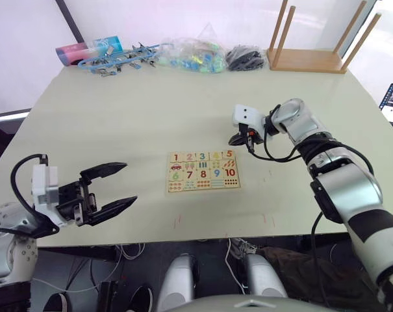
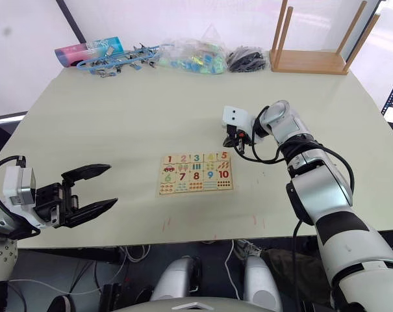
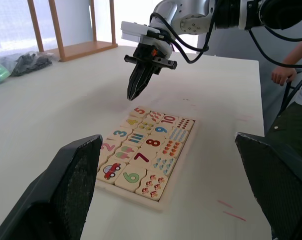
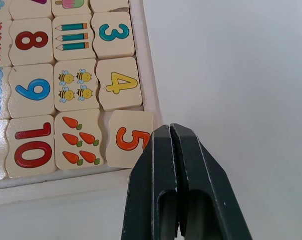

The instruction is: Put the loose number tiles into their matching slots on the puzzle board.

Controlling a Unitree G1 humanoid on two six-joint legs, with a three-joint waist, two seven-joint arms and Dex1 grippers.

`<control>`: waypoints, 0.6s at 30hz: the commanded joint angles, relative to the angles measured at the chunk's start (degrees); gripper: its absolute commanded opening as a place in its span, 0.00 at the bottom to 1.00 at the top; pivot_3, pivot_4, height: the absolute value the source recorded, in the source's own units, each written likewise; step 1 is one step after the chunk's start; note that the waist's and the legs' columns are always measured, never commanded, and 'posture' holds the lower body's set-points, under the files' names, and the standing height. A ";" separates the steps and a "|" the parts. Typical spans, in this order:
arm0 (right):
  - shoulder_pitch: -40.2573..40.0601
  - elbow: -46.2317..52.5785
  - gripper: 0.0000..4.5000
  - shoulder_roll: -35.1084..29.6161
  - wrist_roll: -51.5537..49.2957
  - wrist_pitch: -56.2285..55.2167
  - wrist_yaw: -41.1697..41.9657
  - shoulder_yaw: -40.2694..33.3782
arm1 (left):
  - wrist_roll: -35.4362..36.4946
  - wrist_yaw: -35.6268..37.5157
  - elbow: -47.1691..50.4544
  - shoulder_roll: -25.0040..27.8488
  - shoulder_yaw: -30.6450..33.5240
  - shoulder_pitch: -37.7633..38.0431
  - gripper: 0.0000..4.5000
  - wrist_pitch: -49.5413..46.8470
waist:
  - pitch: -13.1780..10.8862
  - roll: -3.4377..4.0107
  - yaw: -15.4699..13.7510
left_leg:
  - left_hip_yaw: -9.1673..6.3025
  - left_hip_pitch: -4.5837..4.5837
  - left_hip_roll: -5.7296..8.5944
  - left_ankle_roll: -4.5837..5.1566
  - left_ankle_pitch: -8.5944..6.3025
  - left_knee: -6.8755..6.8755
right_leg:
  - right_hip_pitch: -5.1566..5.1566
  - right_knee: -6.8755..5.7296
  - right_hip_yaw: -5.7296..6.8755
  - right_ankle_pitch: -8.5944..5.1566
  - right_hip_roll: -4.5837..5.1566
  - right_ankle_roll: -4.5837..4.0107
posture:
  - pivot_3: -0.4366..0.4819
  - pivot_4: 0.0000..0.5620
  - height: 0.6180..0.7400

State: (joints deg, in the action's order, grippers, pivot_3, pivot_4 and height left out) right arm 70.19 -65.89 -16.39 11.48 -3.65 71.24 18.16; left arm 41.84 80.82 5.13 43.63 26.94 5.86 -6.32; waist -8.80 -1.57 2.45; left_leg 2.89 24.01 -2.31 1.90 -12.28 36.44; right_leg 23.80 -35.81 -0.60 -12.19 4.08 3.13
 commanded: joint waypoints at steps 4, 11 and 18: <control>-0.20 -0.03 0.01 0.27 -0.16 -3.37 -0.78 -0.98 | 0.55 0.07 1.17 0.55 0.89 -0.23 1.00 0.17 | 0.00 0.00 -0.03 | 0.01 0.00 0.00 0.00 0.00 0.00 | 0.00 0.00 -0.01 0.00 0.01 0.00 | 0.48 0.27 1.00; -0.39 -0.81 0.01 0.52 0.24 -4.79 -1.70 -0.99 | 0.53 0.15 1.14 0.45 0.87 -0.16 1.00 0.29 | 0.00 0.00 -0.04 | 0.01 -0.01 0.00 0.00 0.00 0.00 | -0.01 0.00 0.00 0.00 0.01 0.00 | 0.48 0.27 1.00; -0.49 -1.84 0.01 0.68 0.86 -5.83 -2.60 -0.79 | 0.59 0.30 1.32 0.36 0.93 0.18 1.00 0.30 | 0.00 0.00 -0.03 | 0.01 -0.01 0.01 0.00 0.00 0.00 | -0.01 0.00 -0.01 0.00 0.01 0.00 | 0.48 0.27 1.00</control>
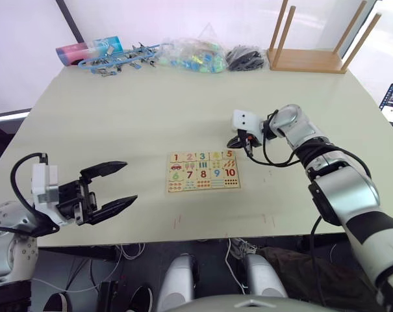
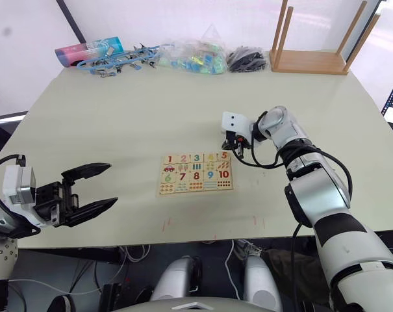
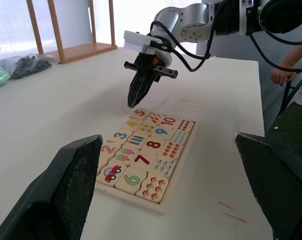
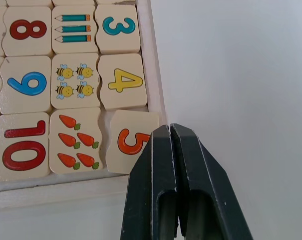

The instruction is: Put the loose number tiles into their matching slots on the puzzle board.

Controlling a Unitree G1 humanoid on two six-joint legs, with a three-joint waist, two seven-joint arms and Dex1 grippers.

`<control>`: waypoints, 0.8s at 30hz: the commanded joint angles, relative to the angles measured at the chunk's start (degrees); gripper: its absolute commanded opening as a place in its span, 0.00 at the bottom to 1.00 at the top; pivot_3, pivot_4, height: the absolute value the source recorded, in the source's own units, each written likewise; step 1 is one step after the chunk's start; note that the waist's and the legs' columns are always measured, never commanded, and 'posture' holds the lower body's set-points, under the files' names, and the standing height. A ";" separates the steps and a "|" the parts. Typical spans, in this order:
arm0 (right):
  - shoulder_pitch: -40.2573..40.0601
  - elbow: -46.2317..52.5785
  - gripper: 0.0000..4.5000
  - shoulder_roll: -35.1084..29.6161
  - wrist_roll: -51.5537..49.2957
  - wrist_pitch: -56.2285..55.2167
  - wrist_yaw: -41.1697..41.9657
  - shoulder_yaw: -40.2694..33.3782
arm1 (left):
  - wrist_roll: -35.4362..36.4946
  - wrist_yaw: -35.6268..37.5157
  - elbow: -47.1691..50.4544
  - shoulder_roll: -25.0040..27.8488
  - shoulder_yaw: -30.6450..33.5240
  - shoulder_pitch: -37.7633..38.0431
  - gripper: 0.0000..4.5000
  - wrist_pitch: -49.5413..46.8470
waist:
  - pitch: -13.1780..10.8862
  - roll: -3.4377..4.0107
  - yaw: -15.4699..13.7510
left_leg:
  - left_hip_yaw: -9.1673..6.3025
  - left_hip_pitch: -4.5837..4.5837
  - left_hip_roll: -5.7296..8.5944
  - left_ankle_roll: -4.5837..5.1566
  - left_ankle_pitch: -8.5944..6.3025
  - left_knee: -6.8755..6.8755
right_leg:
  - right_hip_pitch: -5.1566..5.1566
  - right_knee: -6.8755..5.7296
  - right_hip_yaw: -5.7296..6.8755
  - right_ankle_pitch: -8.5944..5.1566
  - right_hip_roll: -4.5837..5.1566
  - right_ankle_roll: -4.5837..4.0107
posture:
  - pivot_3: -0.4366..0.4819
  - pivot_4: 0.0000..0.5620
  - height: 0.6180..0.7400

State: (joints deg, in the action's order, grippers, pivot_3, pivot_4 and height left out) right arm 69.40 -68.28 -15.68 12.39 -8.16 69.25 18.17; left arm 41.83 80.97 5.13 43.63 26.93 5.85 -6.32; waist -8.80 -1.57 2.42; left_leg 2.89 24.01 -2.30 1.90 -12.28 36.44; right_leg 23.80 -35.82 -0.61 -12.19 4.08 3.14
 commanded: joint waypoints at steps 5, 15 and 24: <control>0.33 -0.04 0.01 0.23 0.44 -1.79 -1.37 -0.88 | 0.59 0.23 1.31 0.35 0.96 0.26 1.00 0.36 | 0.00 0.00 -0.01 | 0.00 0.00 0.00 0.00 0.00 0.00 | 0.00 0.00 0.00 0.00 0.00 0.00 | 0.48 0.27 1.00; 0.30 -0.70 0.01 0.39 1.29 -2.25 -2.79 -0.67 | 0.47 0.40 0.87 0.44 0.79 -0.16 1.00 0.43 | 0.00 0.00 -0.01 | 0.00 0.00 0.00 0.00 0.00 0.00 | 0.00 0.00 0.00 0.00 0.00 0.00 | 0.48 0.27 1.00; 0.22 -1.25 0.01 0.51 1.83 -2.61 -3.08 -0.72 | 0.32 0.63 0.49 0.56 0.63 -0.62 1.00 0.42 | 0.00 0.00 0.00 | 0.00 0.00 0.01 0.00 0.00 0.00 | 0.00 0.00 0.00 0.00 -0.01 0.00 | 0.48 0.27 1.00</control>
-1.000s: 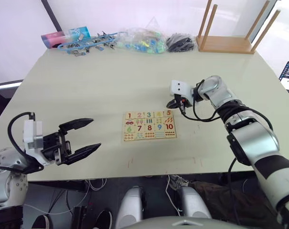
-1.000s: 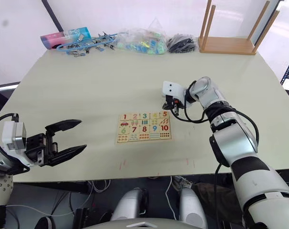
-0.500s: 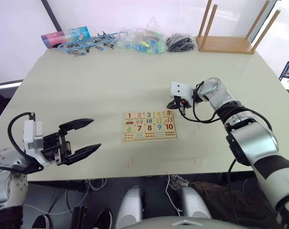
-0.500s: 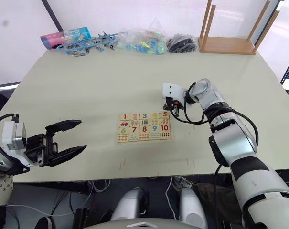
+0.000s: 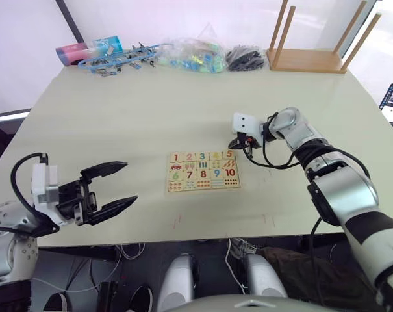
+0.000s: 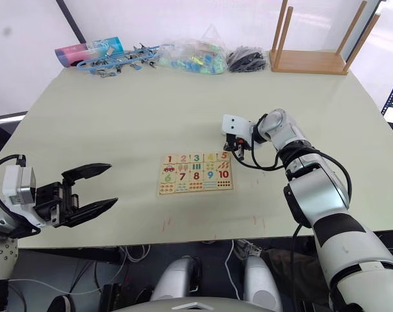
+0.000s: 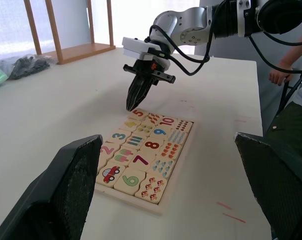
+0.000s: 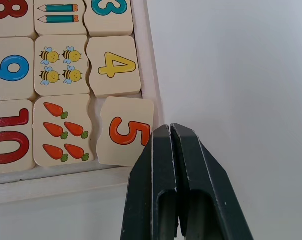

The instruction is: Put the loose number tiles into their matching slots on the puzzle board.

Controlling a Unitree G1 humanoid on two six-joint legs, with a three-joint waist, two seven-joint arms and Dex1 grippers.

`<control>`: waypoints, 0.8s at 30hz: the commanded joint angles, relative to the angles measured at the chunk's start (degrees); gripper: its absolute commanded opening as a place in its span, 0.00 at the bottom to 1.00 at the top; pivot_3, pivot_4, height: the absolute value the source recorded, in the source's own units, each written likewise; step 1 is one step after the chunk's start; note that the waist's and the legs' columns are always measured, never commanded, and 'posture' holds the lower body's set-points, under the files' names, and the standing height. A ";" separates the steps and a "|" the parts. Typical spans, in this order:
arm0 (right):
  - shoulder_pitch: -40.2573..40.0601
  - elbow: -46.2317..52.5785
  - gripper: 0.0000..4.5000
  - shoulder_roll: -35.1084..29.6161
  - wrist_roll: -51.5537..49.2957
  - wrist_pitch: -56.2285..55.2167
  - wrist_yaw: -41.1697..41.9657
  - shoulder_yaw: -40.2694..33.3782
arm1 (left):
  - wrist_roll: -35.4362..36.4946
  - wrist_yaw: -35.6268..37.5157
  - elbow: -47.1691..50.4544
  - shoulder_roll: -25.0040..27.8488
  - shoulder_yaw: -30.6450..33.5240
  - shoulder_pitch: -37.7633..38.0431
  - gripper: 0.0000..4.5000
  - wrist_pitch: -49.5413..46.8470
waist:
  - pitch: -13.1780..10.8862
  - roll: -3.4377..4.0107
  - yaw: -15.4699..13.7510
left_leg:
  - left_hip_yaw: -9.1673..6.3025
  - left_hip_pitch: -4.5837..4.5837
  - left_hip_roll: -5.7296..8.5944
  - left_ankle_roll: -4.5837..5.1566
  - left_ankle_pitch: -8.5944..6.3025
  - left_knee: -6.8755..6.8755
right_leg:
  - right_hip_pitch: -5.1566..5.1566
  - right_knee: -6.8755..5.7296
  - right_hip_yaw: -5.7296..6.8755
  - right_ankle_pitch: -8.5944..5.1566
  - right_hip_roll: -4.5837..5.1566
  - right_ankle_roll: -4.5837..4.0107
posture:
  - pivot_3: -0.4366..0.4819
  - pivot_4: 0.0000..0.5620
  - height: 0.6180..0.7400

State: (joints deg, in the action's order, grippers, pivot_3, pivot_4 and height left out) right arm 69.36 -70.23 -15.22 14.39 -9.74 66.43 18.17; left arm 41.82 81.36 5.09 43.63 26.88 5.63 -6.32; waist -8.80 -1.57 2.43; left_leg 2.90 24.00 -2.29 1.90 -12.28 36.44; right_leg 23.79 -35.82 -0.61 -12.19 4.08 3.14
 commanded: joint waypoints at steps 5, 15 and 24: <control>0.18 0.68 0.01 0.23 -0.24 -1.02 -0.07 -0.85 | 0.31 0.41 0.42 0.56 0.81 -0.30 1.00 0.46 | 0.00 0.00 0.00 | 0.00 0.00 0.00 0.00 0.00 0.00 | 0.00 0.00 0.00 0.00 0.00 0.00 | 0.48 0.27 1.00; 0.10 0.77 0.01 0.60 -0.32 -0.91 0.58 -0.91 | 0.34 0.46 0.42 0.60 0.92 -0.13 1.00 0.39 | 0.00 0.00 -0.01 | 0.00 0.00 0.00 0.00 0.00 0.00 | -0.01 0.00 0.00 0.00 0.00 0.00 | 0.48 0.27 1.00; -0.13 1.02 0.01 0.85 -0.55 -0.76 1.69 -0.95 | 0.40 0.41 0.53 0.55 1.02 0.07 1.00 0.39 | 0.00 0.00 0.00 | 0.00 -0.01 0.00 0.00 0.00 0.00 | -0.01 0.00 0.00 0.00 0.00 0.00 | 0.48 0.27 1.00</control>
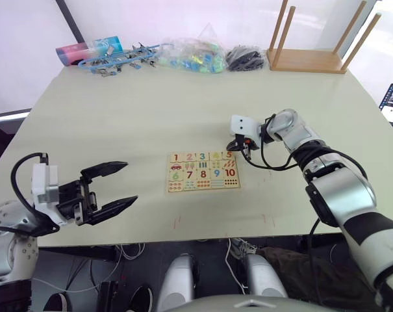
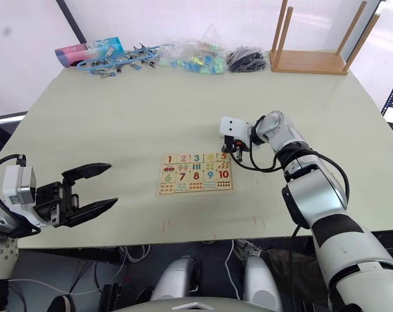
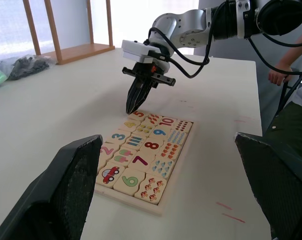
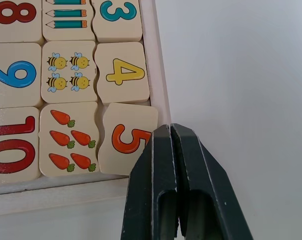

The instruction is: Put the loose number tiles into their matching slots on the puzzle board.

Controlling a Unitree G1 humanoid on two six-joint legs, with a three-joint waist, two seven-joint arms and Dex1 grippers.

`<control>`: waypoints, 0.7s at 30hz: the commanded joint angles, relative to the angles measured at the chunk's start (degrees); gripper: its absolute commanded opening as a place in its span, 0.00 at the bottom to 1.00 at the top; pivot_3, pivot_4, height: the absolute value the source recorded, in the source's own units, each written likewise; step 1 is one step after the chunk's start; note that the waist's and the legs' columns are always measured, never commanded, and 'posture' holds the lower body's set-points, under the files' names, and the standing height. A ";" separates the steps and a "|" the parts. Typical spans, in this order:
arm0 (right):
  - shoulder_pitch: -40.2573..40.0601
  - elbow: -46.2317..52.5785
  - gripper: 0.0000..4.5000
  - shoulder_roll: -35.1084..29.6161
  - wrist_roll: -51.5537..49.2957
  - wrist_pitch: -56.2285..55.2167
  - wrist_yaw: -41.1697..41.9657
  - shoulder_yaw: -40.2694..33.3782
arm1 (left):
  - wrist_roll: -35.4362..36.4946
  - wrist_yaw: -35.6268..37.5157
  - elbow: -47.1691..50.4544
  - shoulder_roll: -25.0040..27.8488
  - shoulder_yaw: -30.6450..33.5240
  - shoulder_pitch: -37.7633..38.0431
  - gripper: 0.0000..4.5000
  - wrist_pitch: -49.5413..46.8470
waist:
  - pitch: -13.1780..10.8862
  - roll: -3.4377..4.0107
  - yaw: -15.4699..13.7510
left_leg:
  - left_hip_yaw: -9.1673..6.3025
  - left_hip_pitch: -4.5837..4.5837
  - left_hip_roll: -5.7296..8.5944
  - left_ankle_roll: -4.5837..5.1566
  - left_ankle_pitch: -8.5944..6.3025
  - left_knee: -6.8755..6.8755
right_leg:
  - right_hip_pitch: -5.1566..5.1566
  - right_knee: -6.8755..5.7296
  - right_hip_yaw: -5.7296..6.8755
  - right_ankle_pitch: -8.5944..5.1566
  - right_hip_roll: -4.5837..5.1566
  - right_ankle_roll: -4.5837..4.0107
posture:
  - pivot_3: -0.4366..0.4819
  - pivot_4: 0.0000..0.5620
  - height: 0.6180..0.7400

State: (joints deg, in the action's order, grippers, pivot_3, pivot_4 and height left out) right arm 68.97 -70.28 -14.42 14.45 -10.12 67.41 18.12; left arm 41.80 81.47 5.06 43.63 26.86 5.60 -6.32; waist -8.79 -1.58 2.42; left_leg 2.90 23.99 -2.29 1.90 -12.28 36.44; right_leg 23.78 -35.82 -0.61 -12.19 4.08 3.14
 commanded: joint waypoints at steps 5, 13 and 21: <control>0.33 1.16 0.01 0.25 -0.79 -0.27 0.83 -1.09 | 0.46 0.32 0.62 0.53 1.07 0.22 1.00 0.38 | 0.00 0.00 0.00 | 0.00 0.00 0.00 0.00 0.00 0.00 | 0.00 0.00 0.00 0.00 0.00 0.00 | 0.48 0.27 1.00; 0.44 1.11 0.01 0.30 -0.89 -0.26 0.80 -1.26 | 0.52 0.28 0.72 0.50 0.96 0.18 1.00 0.30 | 0.00 0.00 -0.01 | 0.00 0.00 0.00 0.00 0.00 0.00 | 0.00 0.00 0.00 0.00 0.00 0.00 | 0.48 0.27 1.00; 0.55 2.02 0.01 -0.76 -1.81 -0.34 0.56 -2.29 | 0.46 0.17 0.93 0.32 0.85 0.49 1.00 0.29 | 0.00 0.00 -0.01 | 0.00 0.00 0.00 0.00 0.00 0.00 | 0.00 0.00 0.00 0.00 0.00 0.00 | 0.48 0.27 1.00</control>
State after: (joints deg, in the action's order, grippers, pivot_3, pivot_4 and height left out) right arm 68.97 -70.21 -14.32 13.98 -10.12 68.04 17.37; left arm 41.81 81.46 5.06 43.63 26.85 5.82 -6.32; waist -8.80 -1.57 2.42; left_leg 2.90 23.99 -2.29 1.90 -12.28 36.44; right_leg 23.78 -35.82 -0.61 -12.19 4.08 3.14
